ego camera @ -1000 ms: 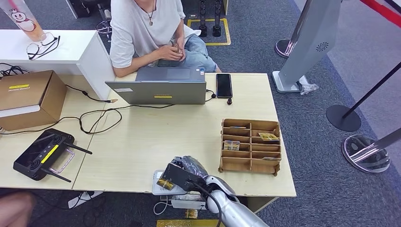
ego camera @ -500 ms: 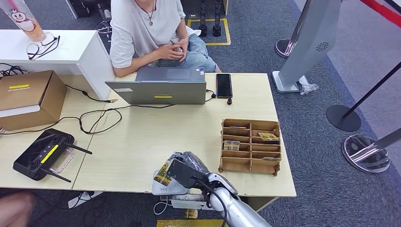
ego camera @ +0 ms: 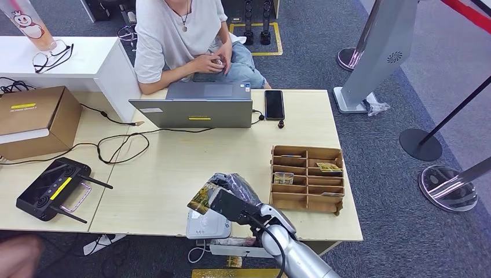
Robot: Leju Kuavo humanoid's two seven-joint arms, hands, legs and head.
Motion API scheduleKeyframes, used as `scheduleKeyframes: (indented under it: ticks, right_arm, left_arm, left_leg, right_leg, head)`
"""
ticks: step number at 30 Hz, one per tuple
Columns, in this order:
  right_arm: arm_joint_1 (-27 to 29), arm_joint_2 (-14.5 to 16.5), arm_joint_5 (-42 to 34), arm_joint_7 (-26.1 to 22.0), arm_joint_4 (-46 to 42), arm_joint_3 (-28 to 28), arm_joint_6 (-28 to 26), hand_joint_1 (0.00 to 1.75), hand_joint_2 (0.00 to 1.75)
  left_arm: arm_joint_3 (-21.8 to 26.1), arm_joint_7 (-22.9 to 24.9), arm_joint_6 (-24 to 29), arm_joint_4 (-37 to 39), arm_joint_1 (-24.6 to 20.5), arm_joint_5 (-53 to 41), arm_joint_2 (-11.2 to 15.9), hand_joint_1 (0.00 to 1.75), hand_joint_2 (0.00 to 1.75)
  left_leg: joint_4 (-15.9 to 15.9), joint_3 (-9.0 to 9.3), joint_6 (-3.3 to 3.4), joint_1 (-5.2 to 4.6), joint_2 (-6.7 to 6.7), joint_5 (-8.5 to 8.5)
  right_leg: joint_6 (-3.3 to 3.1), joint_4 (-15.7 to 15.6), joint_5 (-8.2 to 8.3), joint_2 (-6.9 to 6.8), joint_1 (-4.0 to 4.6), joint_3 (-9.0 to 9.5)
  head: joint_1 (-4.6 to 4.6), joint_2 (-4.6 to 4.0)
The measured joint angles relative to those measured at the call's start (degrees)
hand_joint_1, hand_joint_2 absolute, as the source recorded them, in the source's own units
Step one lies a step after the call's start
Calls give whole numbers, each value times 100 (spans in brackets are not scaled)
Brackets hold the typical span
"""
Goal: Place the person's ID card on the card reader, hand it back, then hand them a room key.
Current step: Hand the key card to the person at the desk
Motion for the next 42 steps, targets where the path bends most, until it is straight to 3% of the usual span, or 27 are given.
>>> scheduleKeyframes:
  ticks: [18, 36, 42]
  right_arm:
    - [-68, -227, 1779, -45, -870, -242, -1309, 175, 175]
    - [-631, -200, 3188, 115, -633, -396, -2313, 175, 175]
    - [-888, -145, 3875, 312, -406, -407, -2884, 175, 175]
  left_arm:
    - [7, -42, 7, 0, 9, -1, 2, 0, 0]
    - [15, -42, 24, 0, 10, -9, 1, 0, 0]
    - [19, -42, 30, 0, 11, -17, 1, 0, 0]
  left_leg:
    - [0, 0, 0, 0, 0, 0]
    - [0, -2, 0, 0, -1, 1]
    - [0, -1, 0, 0, -1, 1]
  right_leg:
    - [0, 0, 0, -1, 0, 1]
    - [0, 0, 0, -1, 0, 1]
    - [0, 0, 0, -1, 0, 1]
  head:
    - [0, 0]
    - [0, 0]
    - [0, 0]
